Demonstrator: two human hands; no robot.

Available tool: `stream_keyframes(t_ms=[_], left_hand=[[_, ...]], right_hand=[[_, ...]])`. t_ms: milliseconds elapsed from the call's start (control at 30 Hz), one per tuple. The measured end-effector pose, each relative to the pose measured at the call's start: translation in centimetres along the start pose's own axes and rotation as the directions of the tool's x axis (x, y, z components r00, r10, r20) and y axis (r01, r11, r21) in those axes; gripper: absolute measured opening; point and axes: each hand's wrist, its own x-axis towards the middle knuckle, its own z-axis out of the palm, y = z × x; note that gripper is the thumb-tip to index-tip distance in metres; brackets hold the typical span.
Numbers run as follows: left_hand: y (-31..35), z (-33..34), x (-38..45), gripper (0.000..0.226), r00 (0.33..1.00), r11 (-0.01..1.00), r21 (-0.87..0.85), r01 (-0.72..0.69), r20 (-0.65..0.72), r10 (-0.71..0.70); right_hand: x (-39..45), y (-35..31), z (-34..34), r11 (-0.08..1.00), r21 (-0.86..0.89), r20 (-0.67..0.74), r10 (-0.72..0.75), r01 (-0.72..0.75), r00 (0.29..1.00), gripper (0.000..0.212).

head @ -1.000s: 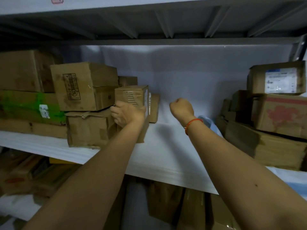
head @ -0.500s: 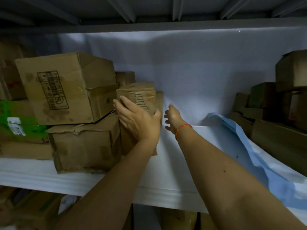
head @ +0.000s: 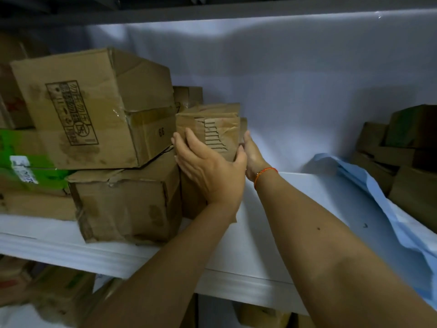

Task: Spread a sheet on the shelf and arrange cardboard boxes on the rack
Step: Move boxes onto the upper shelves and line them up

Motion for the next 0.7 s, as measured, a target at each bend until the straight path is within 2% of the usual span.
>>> stream_keyframes(t_ms=[67,100,233,367,433,567,700], left_hand=[[0.3,-0.4,-0.3,0.102,0.999,0.998,-0.054,0.019,0.050,-0.017],[0.5,-0.6,-0.5,0.100,0.995,0.995,-0.079,0.054,0.085,-0.047],[1.5,-1.9,-2.2,0.098,0.941,0.953,-0.070,0.296,0.190,-0.279],[2.0,-3.7,-4.2,0.108,0.856,0.871,-0.091,0.483,0.260,-0.447],[3.2,-4.9,-5.2,0.097,0.831,0.835,-0.145,0.532,0.281,-0.480],[6.7,-7.6,-7.0,0.070,0.797,0.784,-0.207,0.585,0.327,-0.508],[9.7,-10.7,-9.6,0.068,0.849,0.809,-0.282,0.516,0.295,-0.438]], right_hand=[[-1.3,-0.3,-1.2,0.998,-0.053,-0.064,-0.047,0.044,0.997,0.062],[-1.8,-0.3,-1.9,0.991,-0.108,-0.111,-0.087,0.075,0.990,0.061],[-5.6,-0.7,-5.6,0.949,-0.296,-0.226,-0.180,0.108,0.957,0.051],[-10.5,-0.9,-8.1,0.901,-0.427,-0.152,-0.152,0.074,0.977,0.057],[-13.3,-1.0,-9.5,0.902,-0.427,-0.125,-0.130,0.065,0.984,0.066],[-18.0,-1.3,-11.8,0.930,-0.347,-0.083,-0.155,0.117,0.984,0.051],[-22.4,-1.5,-12.4,0.921,-0.311,-0.147,-0.291,0.235,0.945,0.054]])
